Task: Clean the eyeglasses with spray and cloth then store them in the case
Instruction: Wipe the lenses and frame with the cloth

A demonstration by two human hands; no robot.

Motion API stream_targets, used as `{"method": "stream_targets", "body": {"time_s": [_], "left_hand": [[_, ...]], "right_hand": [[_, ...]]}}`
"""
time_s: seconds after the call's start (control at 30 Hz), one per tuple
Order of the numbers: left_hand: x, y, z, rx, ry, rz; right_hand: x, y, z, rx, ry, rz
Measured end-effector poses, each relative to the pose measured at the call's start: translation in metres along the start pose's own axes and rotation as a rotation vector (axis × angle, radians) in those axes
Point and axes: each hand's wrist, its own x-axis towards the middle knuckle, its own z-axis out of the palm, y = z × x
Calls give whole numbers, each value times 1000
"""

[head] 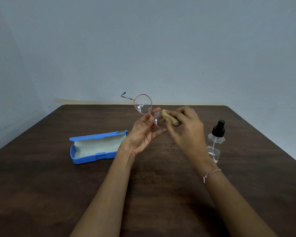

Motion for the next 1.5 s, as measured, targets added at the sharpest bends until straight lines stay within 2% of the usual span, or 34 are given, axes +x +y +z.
{"method": "stream_targets", "body": {"time_s": [0.13, 0.37, 0.57, 0.77, 1.03, 1.23, 1.5], "left_hand": [[-1, 0, 1, 20, -13, -11], [1, 2, 1, -34, 5, 59], [-1, 0, 5, -9, 7, 21], [-1, 6, 2, -121, 21, 90], [0, 4, 7, -141, 19, 98], [-1, 8, 5, -182, 29, 121], [0, 6, 7, -167, 41, 128]], "right_hand": [[0, -3, -1, 7, -21, -45], [-1, 1, 2, -15, -26, 20], [-3, -6, 3, 42, -43, -53], [-3, -5, 4, 116, -148, -135], [0, -1, -1, 48, -86, -104], [-2, -1, 2, 103, -182, -195], [3, 5, -3, 12, -78, -116]]}}
